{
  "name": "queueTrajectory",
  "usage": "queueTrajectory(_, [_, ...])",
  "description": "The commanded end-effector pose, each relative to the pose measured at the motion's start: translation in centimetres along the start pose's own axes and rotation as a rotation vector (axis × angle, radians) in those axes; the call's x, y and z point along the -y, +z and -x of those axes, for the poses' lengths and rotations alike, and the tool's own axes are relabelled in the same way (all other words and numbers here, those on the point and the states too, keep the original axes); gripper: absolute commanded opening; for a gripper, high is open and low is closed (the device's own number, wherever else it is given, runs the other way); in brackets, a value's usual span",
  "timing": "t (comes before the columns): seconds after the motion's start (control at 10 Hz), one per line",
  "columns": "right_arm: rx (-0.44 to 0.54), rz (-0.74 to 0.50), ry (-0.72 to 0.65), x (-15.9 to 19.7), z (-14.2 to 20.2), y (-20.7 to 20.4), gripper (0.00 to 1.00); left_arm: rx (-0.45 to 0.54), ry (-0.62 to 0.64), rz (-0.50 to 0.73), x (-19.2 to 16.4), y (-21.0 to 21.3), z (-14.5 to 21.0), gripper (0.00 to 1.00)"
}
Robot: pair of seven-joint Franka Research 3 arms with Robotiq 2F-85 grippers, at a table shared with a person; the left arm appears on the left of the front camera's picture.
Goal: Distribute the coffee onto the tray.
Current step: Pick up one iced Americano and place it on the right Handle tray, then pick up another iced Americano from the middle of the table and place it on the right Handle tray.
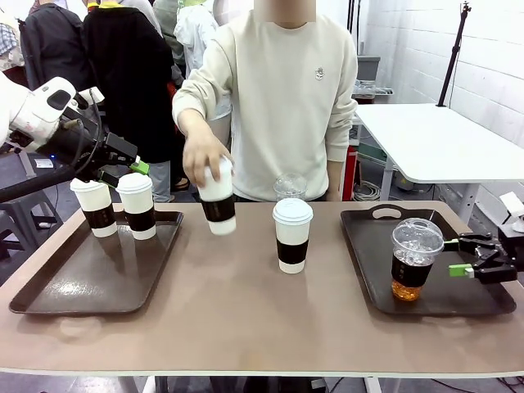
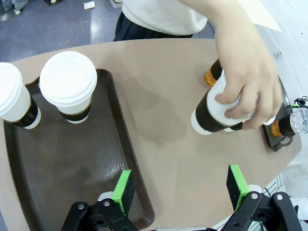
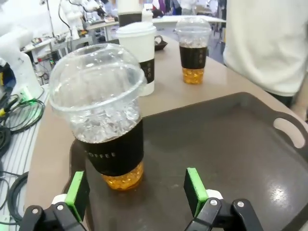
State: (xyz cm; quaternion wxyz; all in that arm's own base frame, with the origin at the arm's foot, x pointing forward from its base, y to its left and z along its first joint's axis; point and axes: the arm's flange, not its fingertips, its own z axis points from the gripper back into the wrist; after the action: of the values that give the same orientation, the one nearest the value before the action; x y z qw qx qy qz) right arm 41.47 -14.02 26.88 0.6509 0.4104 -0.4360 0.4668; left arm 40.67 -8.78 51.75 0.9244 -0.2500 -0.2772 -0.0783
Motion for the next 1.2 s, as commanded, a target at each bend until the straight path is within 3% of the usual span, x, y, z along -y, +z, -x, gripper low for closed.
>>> queueTrajectory(0.0, [-0.039,0.013,-0.027,-0.2,-1.2,0.1,1.0,-0.003,0.005,0.015,-0.1,-0.1,0.0,1.0])
queueTrajectory(0.1, [0.0,0.0,0.0,0.0,0.0,0.0,1.0,-0.003,0.005,0.015,-0.1,-0.1,0.0,1.0])
queueTrajectory(0.6, [-0.007,0.006,-0.008,0.1,-0.2,0.1,1.0,-0.003,0.005,0.015,-0.1,-0.1,0.0,1.0])
queueTrajectory(0.9, [0.066,0.131,-0.066,2.0,-4.4,3.0,1.0,-0.003,0.005,0.015,-0.1,-0.1,0.0,1.0])
queueTrajectory(1.1, [0.047,0.152,-0.057,3.1,-8.7,4.1,1.0,-0.003,0.005,0.015,-0.1,-0.1,0.0,1.0])
